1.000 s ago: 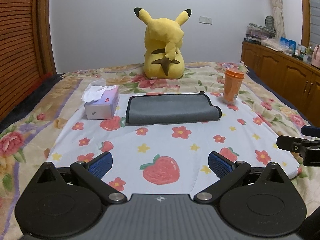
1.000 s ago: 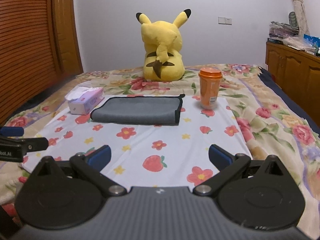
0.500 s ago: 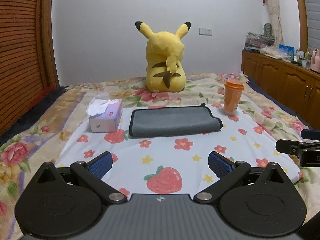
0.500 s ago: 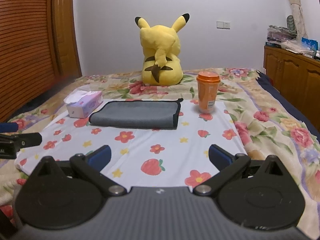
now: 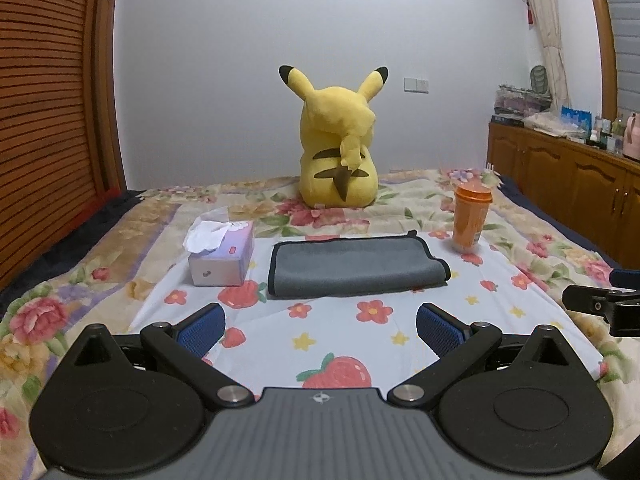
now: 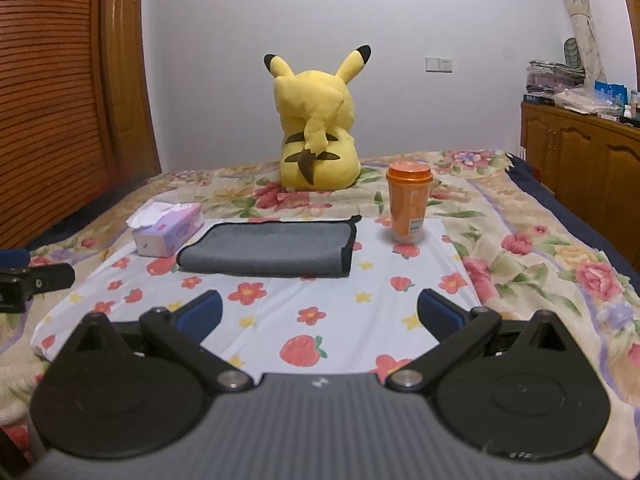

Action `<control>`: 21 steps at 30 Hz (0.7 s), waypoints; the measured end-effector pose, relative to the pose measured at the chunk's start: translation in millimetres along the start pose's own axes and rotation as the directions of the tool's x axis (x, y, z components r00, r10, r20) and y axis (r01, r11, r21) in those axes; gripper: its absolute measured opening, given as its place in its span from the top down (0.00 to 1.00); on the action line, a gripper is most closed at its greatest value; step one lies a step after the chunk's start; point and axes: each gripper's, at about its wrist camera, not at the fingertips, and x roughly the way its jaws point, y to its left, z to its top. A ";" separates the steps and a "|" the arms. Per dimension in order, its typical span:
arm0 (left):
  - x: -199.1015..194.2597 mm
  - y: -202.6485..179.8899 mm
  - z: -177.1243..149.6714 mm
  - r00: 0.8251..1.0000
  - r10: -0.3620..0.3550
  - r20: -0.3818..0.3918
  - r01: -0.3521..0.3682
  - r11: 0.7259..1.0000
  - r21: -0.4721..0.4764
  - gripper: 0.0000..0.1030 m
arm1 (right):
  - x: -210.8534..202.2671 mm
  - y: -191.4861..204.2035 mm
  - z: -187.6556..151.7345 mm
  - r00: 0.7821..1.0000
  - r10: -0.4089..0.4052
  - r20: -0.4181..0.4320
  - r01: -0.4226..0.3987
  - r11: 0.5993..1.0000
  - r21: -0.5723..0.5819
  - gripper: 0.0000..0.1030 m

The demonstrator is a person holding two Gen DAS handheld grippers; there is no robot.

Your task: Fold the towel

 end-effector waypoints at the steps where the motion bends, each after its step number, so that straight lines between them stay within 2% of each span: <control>1: -0.4 0.1 0.0 1.000 0.001 0.003 -0.001 1.000 0.001 0.00 | -0.2 -0.1 -0.1 1.000 -0.001 0.002 0.001 1.000 0.000 0.00; 21: -5.6 0.4 1.7 0.999 0.025 0.046 -0.026 1.000 0.017 0.00 | -5.7 -5.6 0.4 0.999 -0.009 0.039 0.008 1.000 0.022 0.00</control>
